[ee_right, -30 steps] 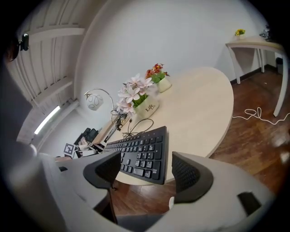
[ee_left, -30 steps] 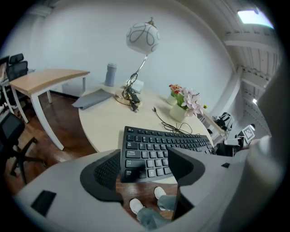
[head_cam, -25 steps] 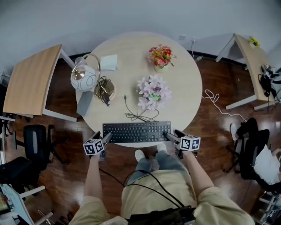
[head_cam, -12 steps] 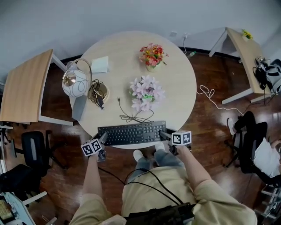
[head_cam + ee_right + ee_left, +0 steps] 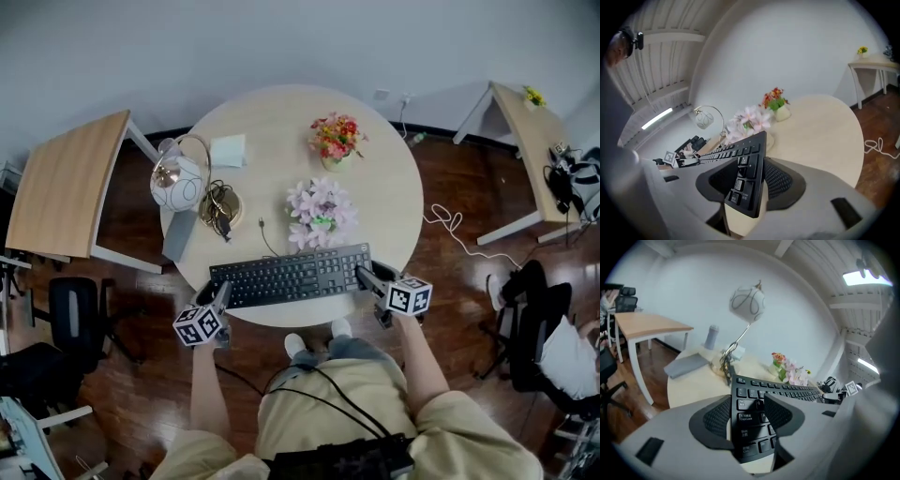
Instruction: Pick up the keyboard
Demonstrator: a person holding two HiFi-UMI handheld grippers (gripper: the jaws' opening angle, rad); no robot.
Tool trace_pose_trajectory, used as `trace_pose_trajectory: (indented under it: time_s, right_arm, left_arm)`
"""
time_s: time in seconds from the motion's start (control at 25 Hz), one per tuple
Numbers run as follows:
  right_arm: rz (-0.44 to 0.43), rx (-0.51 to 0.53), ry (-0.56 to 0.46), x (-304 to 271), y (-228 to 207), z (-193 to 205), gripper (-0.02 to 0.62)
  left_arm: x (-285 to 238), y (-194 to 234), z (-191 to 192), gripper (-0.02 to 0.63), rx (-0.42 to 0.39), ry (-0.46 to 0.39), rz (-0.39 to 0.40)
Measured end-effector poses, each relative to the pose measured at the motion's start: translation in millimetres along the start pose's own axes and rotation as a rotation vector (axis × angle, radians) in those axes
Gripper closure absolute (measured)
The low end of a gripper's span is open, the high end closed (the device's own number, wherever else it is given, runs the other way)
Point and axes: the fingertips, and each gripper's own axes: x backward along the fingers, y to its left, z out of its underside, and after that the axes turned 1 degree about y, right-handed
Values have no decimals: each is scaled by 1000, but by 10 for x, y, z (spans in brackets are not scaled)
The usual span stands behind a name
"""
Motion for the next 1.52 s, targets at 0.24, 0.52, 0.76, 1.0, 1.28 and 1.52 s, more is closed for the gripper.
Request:
trace_pose_trajectory:
  time_s: [0.24,0.52,0.76,1.0,1.28,1.52]
  right_arm:
    - [-65,221,-300,430,390,-1257,409]
    - [-170,420,-557,1174,901,-2135,410]
    - [-166,519,-650,1641,1199,-2388,410]
    - [-135,546,-657,1802,1163,-2343,410]
    - [-121,542,-652,1914,1133,-2241,410]
    - [-128,553,-652,1954,1189,-2230,410]
  left_arm:
    - [361,-680,-1175,405,-177,-283,36]
    - [957,-1465,-1977,403,-319,-546,74]
    - [1382,-1793,-2264,403,-393,-682,85]
    - [1382,-1909,-2224,402,-409,-678,101]
    - [1383,-1972,-2145,402,-406,-668,110]
    - [1443,-1967,-2105,402,-395,-673,109]
